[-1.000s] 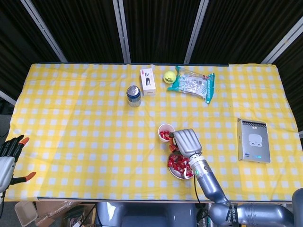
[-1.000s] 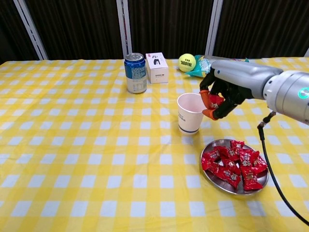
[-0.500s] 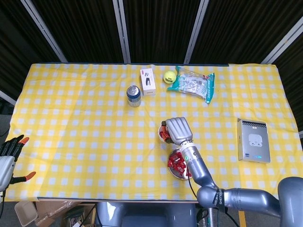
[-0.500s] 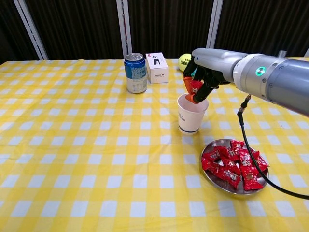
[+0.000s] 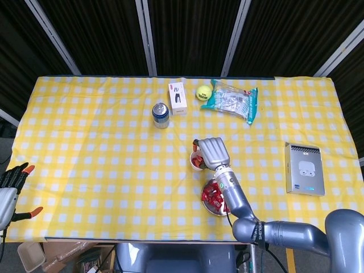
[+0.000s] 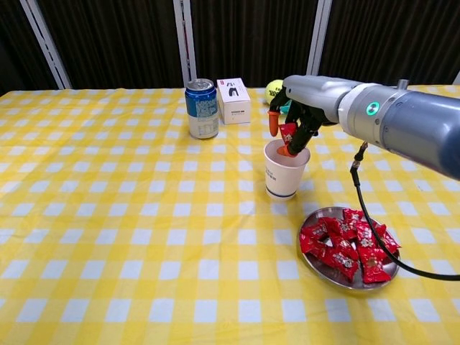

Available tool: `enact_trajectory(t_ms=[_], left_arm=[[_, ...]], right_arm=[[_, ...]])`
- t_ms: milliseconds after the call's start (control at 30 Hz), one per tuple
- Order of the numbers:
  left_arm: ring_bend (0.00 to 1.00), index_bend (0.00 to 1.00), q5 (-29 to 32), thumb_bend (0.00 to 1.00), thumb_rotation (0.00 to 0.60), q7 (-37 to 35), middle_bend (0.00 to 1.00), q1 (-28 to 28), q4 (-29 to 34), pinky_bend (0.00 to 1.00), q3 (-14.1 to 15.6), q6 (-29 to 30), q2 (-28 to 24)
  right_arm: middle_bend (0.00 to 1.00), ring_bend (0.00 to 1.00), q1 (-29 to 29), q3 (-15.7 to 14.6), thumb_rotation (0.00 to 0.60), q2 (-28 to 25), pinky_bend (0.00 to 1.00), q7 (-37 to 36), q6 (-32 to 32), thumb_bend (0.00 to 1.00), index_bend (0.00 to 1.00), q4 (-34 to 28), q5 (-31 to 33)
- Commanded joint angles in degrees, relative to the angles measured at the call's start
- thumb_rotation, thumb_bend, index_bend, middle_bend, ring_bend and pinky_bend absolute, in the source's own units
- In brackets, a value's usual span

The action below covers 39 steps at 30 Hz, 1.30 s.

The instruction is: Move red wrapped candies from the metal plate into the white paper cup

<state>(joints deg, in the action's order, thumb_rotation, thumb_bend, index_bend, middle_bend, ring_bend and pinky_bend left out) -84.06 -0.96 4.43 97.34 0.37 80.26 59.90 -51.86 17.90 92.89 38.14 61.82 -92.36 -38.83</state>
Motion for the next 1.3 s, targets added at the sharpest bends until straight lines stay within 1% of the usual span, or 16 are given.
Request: enact_trajectory(t_ms=[33,300,467,633,767,833,900,933,967,1067,1167,1300], left_arm=[[0.0,0.0,-0.07,0.0,0.6,0.06,0.0,-0.04,-0.01,0.0,-0.02,0.15,0.03],[0.0,0.0,-0.24,0.0,0.6,-0.04,0.0,-0.15,-0.01,0.0,0.06,0.34,0.03],[0.0,0.0,-0.38,0.0,0.6,-0.15,0.0,-0.2,-0.06,0.0,0.07,0.51,0.05],[0.0,0.0,-0.7,0.0,0.6,-0.28,0.0,-0.31,-0.29,0.0,0.11,0.84,0.12],[0.0,0.0,-0.9,0.0,0.6,-0.43,0.0,-0.4,-0.44,0.0,0.09,1.17,0.19],[0.0,0.0,-1.06,0.0,0.6,-0.39,0.0,-0.44,-0.55,0.0,0.07,1.37,0.27],[0.0,0.0,-1.36,0.0,0.6,-0.32,0.0,-0.51,-0.69,0.0,0.03,1.74,0.43],[0.0,0.0,-1.48,0.0,0.6,-0.3,0.0,-0.53,-0.74,0.0,0.02,1.88,0.5],[0.0,0.0,-1.63,0.0,0.6,-0.26,0.0,-0.59,-0.82,0.0,0.02,2.1,0.59],[0.0,0.0,-1.96,0.0,0.6,0.06,0.0,-0.7,-1.06,0.0,-0.01,2.58,0.85],[0.0,0.0,-2.25,0.0,0.6,0.26,0.0,-0.79,-1.21,0.0,-0.03,2.99,1.05],[0.0,0.0,-2.6,0.0,0.6,0.37,0.0,-0.98,-1.46,0.0,-0.07,3.6,1.31]], right_arm=[[0.74,0.7,0.1,-0.32,0.6,-0.35,0.93,-0.19,0.58,0.29,0.45,-0.54,-0.66],[0.71,0.67,0.74,-1.09,0.6,-1.32,0.93,-0.73,2.05,0.27,0.41,-2.73,-2.0],[0.7,0.66,1.22,-1.42,0.6,-2.24,0.93,-0.77,3.26,0.27,0.4,-4.44,-2.67],[0.7,0.66,2.74,-2.51,0.6,-4.68,0.93,-0.97,5.43,0.27,0.4,-8.5,-4.94],[0.7,0.66,5.21,-4.95,0.6,-8.1,0.93,-1.11,7.48,0.27,0.4,-13.93,-7.68],[0.7,0.66,6.71,-6.8,0.6,-9.84,0.93,-1.29,8.44,0.27,0.4,-16.56,-9.55],[0.7,0.66,8.57,-9.38,0.6,-11.4,0.93,-1.75,9.19,0.27,0.41,-18.91,-11.59],[0.7,0.66,9.14,-10.18,0.6,-11.79,0.93,-1.98,9.33,0.27,0.41,-19.47,-12.24],[0.7,0.66,10.02,-11.64,0.6,-12.29,0.93,-2.21,9.45,0.27,0.41,-20.13,-13.17],[0.7,0.66,12.1,-15.02,0.6,-12.78,0.93,-2.73,9.83,0.27,0.41,-20.56,-15.6],[0.7,0.66,13.7,-17.24,0.6,-12.27,0.93,-3.71,9.86,0.27,0.41,-19.84,-17.18],[0.68,0.63,15.36,-19.72,0.6,-10.97,0.91,-4.63,9.28,0.26,0.3,-17.95,-19.03]])
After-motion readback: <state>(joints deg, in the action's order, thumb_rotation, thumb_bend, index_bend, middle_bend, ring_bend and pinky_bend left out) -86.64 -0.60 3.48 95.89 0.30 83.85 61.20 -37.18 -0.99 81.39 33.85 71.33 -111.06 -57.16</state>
